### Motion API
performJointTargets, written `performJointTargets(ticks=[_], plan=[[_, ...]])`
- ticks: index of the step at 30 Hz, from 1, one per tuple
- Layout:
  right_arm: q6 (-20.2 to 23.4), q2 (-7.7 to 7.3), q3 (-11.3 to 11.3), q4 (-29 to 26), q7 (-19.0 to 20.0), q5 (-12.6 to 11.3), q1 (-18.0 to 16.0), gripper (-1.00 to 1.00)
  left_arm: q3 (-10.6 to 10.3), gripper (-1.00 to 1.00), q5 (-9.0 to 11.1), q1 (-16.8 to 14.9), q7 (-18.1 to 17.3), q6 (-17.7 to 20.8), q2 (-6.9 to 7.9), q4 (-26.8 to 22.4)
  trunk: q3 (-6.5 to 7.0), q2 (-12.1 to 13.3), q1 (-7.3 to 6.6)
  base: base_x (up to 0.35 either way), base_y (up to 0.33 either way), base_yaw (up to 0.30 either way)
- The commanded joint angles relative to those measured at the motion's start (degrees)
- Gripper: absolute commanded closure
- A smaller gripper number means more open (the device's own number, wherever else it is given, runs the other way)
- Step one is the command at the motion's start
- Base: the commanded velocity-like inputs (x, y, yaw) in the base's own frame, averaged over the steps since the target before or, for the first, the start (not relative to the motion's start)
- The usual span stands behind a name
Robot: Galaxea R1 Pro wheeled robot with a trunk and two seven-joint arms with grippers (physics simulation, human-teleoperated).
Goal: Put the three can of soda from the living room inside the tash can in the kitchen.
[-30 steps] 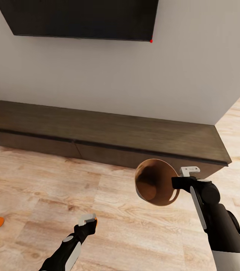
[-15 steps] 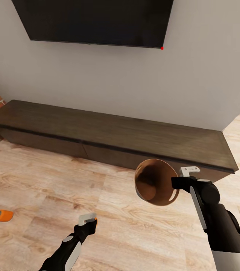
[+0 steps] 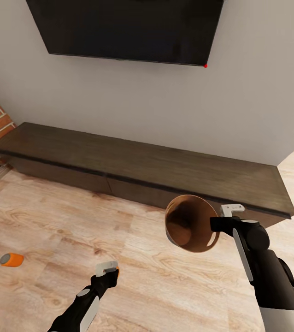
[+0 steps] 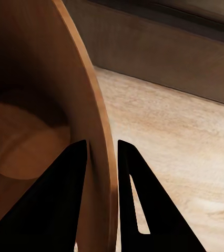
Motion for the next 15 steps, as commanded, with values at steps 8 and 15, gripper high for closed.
performJointTargets(ticks=[8, 15], plan=[[0.0, 0.03, 0.0, 0.0, 0.0, -0.4, 0.0, 1.00, 0.0, 1.00, 0.0, 0.0, 0.0, 0.0, 0.00, 0.0, 1.44, 3.2, -1.77, 0.000, 0.000, 0.082], [0.0, -0.04, 0.0, 0.0, 0.0, -0.4, 0.0, 1.00, 0.0, 1.00, 0.0, 0.0, 0.0, 0.0, 0.00, 0.0, 2.69, 6.0, -3.30, 0.000, 0.000, 0.041]])
